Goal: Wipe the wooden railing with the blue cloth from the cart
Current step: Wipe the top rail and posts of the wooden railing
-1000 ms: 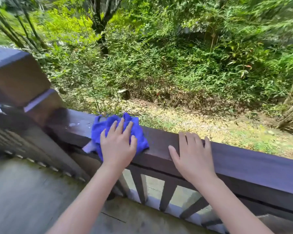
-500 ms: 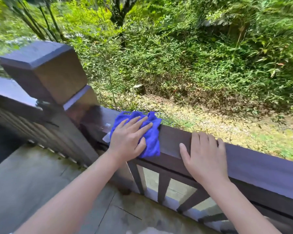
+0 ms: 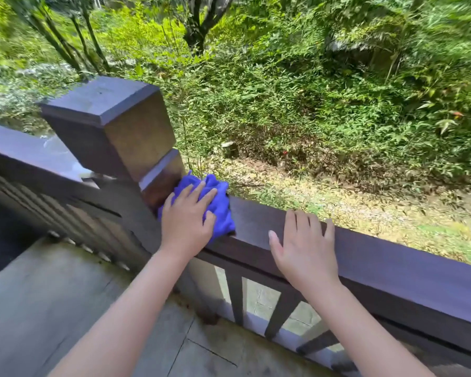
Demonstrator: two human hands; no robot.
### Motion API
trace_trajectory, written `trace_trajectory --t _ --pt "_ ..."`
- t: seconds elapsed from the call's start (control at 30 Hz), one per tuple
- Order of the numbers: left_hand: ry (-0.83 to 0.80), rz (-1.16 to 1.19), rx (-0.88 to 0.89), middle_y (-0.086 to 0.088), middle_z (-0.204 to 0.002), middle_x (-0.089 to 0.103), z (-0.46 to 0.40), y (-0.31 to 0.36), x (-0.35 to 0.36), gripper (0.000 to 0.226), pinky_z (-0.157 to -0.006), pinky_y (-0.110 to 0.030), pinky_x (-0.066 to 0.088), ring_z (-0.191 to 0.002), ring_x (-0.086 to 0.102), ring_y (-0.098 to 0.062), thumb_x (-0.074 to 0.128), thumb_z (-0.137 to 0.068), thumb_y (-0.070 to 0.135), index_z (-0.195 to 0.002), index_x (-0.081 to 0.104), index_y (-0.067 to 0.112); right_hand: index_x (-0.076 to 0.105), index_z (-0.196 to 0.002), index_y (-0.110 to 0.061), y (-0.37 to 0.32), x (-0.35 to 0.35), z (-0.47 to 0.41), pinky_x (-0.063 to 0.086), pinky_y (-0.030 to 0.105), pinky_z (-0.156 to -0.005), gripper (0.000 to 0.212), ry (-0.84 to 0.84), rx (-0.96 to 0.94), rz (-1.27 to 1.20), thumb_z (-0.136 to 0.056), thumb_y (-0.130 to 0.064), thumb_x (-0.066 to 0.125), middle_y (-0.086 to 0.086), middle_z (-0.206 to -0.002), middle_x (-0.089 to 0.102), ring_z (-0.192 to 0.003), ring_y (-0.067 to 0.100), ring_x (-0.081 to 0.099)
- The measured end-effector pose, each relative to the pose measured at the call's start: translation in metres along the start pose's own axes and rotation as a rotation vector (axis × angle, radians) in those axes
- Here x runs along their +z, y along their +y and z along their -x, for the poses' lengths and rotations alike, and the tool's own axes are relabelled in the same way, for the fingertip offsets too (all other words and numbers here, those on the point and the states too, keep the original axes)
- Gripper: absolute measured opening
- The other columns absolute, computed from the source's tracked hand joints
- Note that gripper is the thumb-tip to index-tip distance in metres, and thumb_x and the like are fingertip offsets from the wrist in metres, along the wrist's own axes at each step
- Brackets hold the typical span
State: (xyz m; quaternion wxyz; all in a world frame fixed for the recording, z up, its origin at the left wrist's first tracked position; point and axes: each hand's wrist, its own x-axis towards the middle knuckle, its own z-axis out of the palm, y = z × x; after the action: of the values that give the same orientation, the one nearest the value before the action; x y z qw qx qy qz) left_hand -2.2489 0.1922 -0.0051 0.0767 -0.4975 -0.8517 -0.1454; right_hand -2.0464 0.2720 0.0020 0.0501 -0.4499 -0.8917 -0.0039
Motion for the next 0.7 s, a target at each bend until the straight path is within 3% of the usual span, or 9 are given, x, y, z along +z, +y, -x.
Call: trace_trajectory --t 0.13,0.27,0.33,0.5,0.6,0.7 --pt "-0.026 -0.009 -0.037 -0.001 -0.143 0.046 0.003 0.021 0.009 0.056 -0.104 -0.046 0.03 -0.132 0.039 -0.023 0.03 -0.078 0.035 -0.129 0.05 0.028 0.041 -0.13 -0.006 -0.004 -0.001 -0.001 0.033 0.055 -0.102 0.067 0.013 0.031 -0.006 -0.086 -0.049 0.015 0.012 -0.123 0.056 -0.113 0.033 0.05" --pt "-0.088 -0.036 0.236 -0.005 -0.145 0.043 -0.004 -0.024 -0.005 0.064 -0.104 -0.042 0.033 -0.133 0.039 -0.024 0.02 -0.079 0.045 -0.135 0.043 0.026 0.043 -0.129 -0.006 -0.008 -0.002 -0.001 0.033 0.054 -0.102 0.068 0.021 0.037 0.009 -0.085 -0.049 0.013 0.011 -0.124 0.057 -0.114 0.032 0.051" --pt "-0.167 -0.043 0.29 -0.008 -0.15 0.034 -0.006 -0.04 -0.013 0.07 -0.108 -0.039 0.031 -0.137 0.032 -0.024 0.018 -0.078 0.051 -0.14 0.033 0.024 0.038 -0.133 -0.009 -0.004 -0.004 0.0 0.03 0.052 -0.105 0.064 -0.02 0.043 0.029 -0.088 -0.05 0.016 0.008 -0.13 0.053 -0.12 0.029 0.046" --pt "-0.337 -0.031 0.291 -0.013 -0.156 0.011 -0.001 -0.042 -0.018 0.083 -0.115 -0.042 0.018 -0.143 0.012 -0.028 0.039 -0.071 0.044 -0.145 0.014 0.018 0.026 -0.139 -0.015 -0.02 -0.017 -0.008 0.024 0.053 -0.11 0.063 -0.07 0.045 0.043 -0.089 -0.053 0.022 0.006 -0.143 0.04 -0.13 0.025 0.037" --pt "-0.365 -0.131 0.336 -0.015 -0.157 0.005 0.007 -0.047 -0.02 0.081 -0.115 -0.046 0.018 -0.143 0.006 -0.031 0.044 -0.078 0.038 -0.146 0.005 0.016 0.025 -0.142 -0.016 -0.056 -0.024 -0.017 0.019 0.047 -0.114 0.064 0.029 -0.191 -0.114 -0.088 -0.048 0.041 0.007 -0.151 0.029 -0.138 0.024 0.027" --pt "-0.356 -0.167 0.379 -0.014 -0.157 0.006 0.006 -0.05 -0.021 0.078 -0.115 -0.045 0.02 -0.143 0.009 -0.031 0.046 -0.084 0.032 -0.146 0.002 0.016 0.036 -0.138 -0.013 -0.096 -0.022 -0.025 0.026 0.037 -0.113 0.063 0.025 -0.436 -0.244 -0.083 -0.037 0.057 0.006 -0.147 0.038 -0.135 0.023 0.034"
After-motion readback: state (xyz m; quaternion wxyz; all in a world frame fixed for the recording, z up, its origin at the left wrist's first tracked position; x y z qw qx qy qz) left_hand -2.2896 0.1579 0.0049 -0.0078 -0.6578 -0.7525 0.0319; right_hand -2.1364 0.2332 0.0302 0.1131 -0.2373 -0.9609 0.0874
